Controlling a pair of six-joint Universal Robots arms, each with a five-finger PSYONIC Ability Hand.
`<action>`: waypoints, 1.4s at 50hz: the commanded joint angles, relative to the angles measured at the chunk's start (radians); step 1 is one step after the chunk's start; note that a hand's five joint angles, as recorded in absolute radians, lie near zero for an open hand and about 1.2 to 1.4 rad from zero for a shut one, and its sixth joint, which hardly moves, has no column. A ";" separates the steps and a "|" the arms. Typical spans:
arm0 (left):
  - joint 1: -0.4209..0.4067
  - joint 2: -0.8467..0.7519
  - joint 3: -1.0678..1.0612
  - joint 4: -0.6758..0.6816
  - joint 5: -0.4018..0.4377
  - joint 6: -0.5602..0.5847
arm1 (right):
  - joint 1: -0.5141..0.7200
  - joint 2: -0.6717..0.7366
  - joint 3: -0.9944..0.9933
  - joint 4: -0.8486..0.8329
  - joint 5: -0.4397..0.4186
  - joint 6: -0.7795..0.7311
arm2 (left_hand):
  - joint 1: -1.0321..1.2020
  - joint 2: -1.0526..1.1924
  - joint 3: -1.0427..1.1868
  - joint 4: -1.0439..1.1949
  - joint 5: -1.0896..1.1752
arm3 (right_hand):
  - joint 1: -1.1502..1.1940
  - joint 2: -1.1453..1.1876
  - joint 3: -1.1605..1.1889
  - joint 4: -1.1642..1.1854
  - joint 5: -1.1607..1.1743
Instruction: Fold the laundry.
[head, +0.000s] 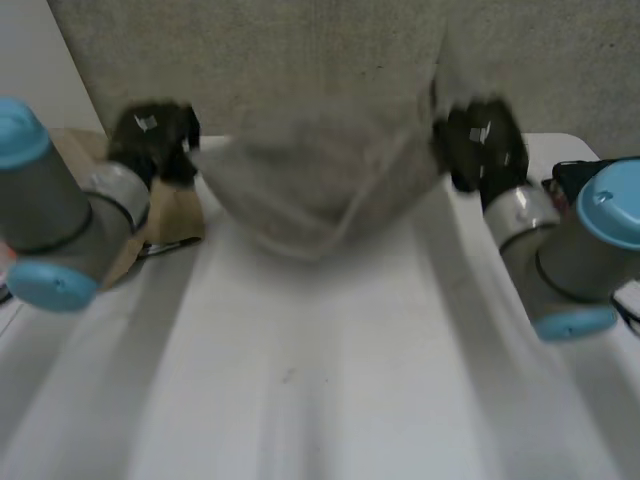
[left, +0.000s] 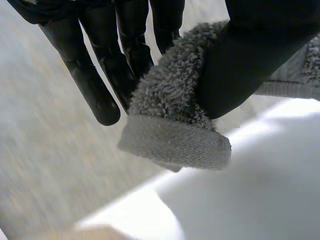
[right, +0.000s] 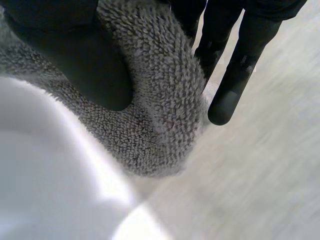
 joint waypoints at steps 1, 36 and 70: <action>-0.023 0.002 -0.182 0.022 -0.007 0.090 | -0.053 0.017 0.087 0.366 -0.016 -0.122 | 0.254 0.197 0.207 0.194 0.261 | -0.016 -0.115 -0.138 -0.146 -0.102; 0.007 0.231 -0.411 0.032 0.029 0.097 | 0.065 0.412 -0.740 1.148 -0.104 -0.329 | 0.254 0.197 0.207 0.194 0.261 | -0.649 -0.748 -0.771 -0.779 -0.735; 0.076 0.541 -0.137 -0.609 0.017 0.079 | -0.141 -0.441 -0.172 1.050 -0.015 -0.453 | 0.254 0.197 0.207 0.194 0.261 | 0.326 0.227 0.204 0.196 0.240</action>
